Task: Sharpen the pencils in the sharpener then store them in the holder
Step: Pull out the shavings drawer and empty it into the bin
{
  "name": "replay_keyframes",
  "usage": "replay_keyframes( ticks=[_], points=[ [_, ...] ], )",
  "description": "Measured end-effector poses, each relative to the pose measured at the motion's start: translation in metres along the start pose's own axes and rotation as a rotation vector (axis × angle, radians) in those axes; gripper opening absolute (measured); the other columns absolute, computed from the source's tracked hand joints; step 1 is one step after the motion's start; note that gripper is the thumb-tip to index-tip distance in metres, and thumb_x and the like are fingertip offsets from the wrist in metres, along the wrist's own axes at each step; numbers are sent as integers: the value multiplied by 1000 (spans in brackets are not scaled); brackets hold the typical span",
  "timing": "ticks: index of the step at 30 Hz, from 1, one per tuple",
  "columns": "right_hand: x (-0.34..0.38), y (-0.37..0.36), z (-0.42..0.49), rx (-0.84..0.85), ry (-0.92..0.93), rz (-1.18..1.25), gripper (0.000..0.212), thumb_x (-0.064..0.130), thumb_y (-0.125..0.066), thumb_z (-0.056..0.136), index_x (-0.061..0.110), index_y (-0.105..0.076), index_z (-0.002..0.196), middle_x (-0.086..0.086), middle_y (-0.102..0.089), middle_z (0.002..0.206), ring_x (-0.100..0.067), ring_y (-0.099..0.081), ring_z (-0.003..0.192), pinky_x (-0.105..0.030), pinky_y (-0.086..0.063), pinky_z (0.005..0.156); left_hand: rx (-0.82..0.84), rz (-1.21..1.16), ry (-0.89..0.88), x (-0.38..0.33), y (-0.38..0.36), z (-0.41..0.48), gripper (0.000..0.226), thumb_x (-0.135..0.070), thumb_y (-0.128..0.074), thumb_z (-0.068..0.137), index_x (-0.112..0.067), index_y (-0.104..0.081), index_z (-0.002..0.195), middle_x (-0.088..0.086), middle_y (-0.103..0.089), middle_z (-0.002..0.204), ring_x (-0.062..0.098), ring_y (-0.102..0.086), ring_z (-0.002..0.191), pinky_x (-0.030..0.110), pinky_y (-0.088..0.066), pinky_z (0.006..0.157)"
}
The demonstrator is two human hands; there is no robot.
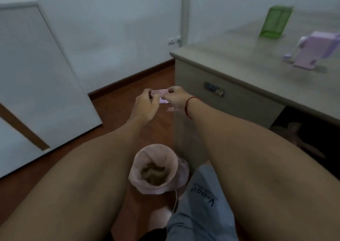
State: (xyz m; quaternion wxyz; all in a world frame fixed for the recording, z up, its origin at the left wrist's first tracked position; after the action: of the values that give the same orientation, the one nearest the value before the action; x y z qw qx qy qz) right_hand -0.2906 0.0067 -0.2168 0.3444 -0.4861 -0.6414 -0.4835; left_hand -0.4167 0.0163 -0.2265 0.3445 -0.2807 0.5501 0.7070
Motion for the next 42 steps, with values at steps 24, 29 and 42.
replay_keyframes(
  ticks=[24, 29, 42],
  points=[
    [-161, -101, 68, -55, -461, -101, 43, 36, -53, 95, 4, -64, 122, -13, -66, 113, -26, -60, 88, -41, -54, 93, 489, 33, 710, 179, -86, -44, 52, -34, -26, 100, 7, -53, 117, 26, -67, 97, 32, -64, 81, 38, -55, 71],
    [-161, -103, 71, -66, -487, -88, 48, 43, -54, 92, 7, -64, 121, -12, -65, 104, -26, -56, 83, -41, -54, 91, 423, 6, 791, 180, -82, -41, 51, -36, -29, 99, 4, -52, 121, 22, -63, 91, 30, -60, 78, 37, -52, 68],
    [-161, -110, 72, -68, -523, -70, 56, 52, -59, 85, 9, -66, 120, -11, -67, 120, -25, -63, 91, -39, -54, 91, 367, -53, 849, 182, -79, -40, 55, -40, -30, 99, 4, -44, 129, 24, -61, 97, 32, -61, 83, 40, -53, 70]
  ],
)
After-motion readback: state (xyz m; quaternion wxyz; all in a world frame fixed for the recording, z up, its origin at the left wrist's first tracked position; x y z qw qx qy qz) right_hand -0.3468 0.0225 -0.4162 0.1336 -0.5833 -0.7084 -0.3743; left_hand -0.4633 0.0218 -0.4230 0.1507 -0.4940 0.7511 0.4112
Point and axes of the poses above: each hand's wrist, its own z-axis towards the middle knuckle, its own y-axis out of the back of the hand, x = y × z, the point moved 6 cm from there along z, towards the middle knuckle
